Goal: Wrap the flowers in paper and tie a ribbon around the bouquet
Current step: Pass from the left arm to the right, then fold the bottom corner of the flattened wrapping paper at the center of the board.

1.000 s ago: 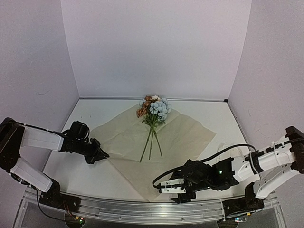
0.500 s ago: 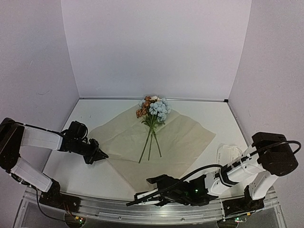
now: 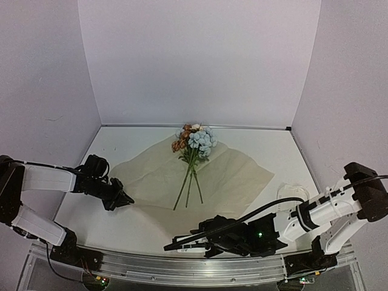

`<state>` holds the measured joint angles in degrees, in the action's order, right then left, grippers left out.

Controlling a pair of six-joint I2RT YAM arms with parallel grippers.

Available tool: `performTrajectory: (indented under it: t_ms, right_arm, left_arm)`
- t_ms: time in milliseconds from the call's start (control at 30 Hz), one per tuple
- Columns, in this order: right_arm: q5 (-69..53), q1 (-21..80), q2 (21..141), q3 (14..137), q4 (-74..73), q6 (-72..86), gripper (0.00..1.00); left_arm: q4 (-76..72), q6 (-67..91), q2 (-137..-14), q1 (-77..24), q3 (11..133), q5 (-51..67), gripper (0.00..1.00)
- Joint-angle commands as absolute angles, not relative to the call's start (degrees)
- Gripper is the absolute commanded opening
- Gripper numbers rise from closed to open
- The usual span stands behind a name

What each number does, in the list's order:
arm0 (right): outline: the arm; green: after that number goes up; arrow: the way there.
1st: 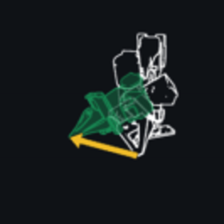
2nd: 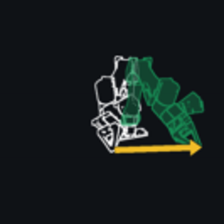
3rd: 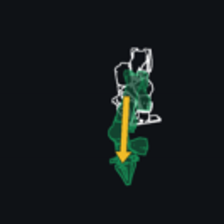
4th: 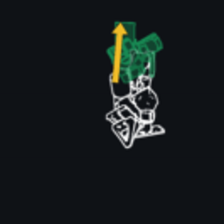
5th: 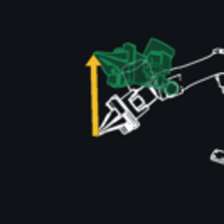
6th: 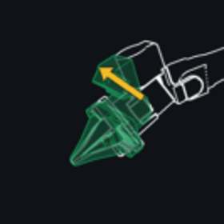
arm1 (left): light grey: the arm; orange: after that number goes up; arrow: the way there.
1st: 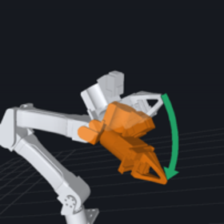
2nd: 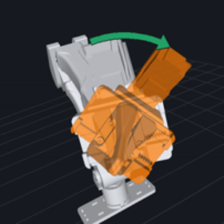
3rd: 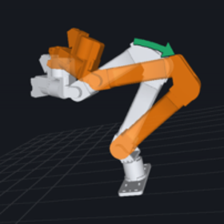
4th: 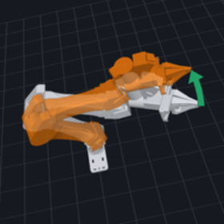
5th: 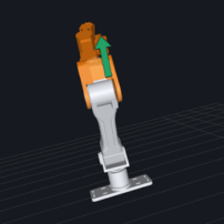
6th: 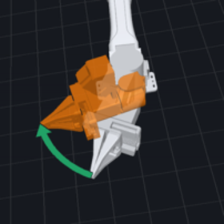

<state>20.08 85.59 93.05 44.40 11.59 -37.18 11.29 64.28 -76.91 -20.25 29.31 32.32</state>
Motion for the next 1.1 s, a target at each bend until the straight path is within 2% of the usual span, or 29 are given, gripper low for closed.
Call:
performTrajectory:
  t_ms: [0,267,400,700,900,1067]
  right_arm:
    - [15.3,85.0,89.3,50.8,-3.6,-29.6,0.00]
    - [2.5,75.1,91.8,65.0,-22.8,-18.5,0.00]
    - [-1.2,68.9,97.3,72.7,-25.9,-15.9,0.00]
    - [-5.6,58.4,111.9,90.2,-32.9,-13.6,0.00]
    - [-4.7,54.1,119.4,96.8,-33.7,-11.9,0.00]
    - [-4.2,51.7,123.5,100.9,-33.8,-10.5,0.00]
  left_arm:
    - [14.9,62.1,-73.6,-20.0,29.5,29.5,0.10]
    - [21.1,56.5,-68.8,-20.0,32.7,23.0,0.51]
    - [24.1,53.3,-67.0,-20.0,35.7,19.5,0.60]
    - [26.9,44.2,-65.3,-20.9,42.9,15.5,0.64]
    - [21.3,40.9,-66.4,-26.3,45.3,16.7,0.55]
    - [15.1,39.2,-73.1,-32.0,46.6,19.9,0.46]
